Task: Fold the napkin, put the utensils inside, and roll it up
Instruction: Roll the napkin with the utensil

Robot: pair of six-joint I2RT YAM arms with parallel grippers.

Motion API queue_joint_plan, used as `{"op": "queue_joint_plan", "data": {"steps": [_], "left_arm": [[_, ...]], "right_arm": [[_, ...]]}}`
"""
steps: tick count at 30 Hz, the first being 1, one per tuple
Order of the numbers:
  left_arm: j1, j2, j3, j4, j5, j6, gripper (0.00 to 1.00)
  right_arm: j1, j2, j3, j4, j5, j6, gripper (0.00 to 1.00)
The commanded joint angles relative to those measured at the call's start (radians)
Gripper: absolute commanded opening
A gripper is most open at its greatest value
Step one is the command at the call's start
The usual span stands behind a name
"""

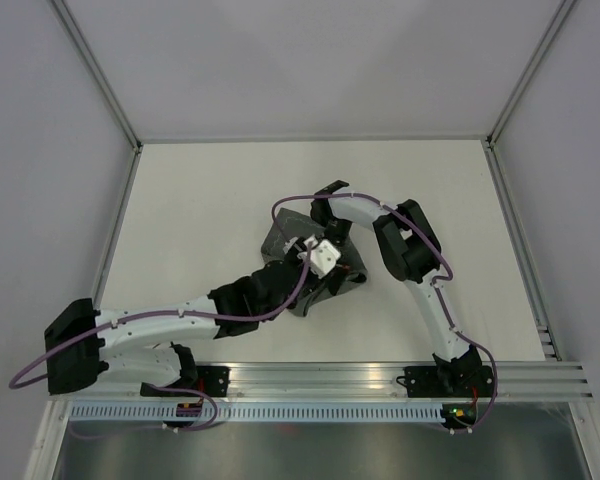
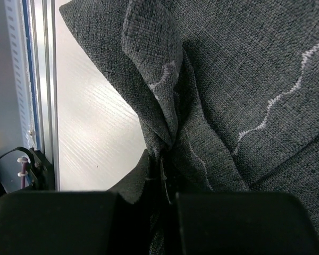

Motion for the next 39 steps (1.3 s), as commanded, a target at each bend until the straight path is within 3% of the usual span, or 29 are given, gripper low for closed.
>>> {"op": "queue_joint_plan", "data": {"steps": [1,8,16,27,39], "left_arm": [[-0.052,0.080,0.070,-0.081,-0.039,0.118,0.55],[-0.084,0.240,0.069,-0.150,0.040,0.026,0.56],[-0.083,0.402,-0.009,-0.022,0.073,-0.031,0.56],[-0.040,0.471,-0.037,0.121,0.095,-0.005,0.59],[-0.018,0.548,-0.008,0.120,0.090,0.015,0.59]], "right_arm": [[-0.008,0.051,0.021,0.057,0.028,-0.041,0.00],[-0.008,0.067,0.046,0.057,0.012,-0.011,0.00],[-0.008,0.073,0.053,0.058,0.009,0.000,0.00],[-0.008,0.076,0.058,0.060,0.008,0.008,0.01],[-0.008,0.084,0.061,0.060,0.009,0.017,0.00]]}}
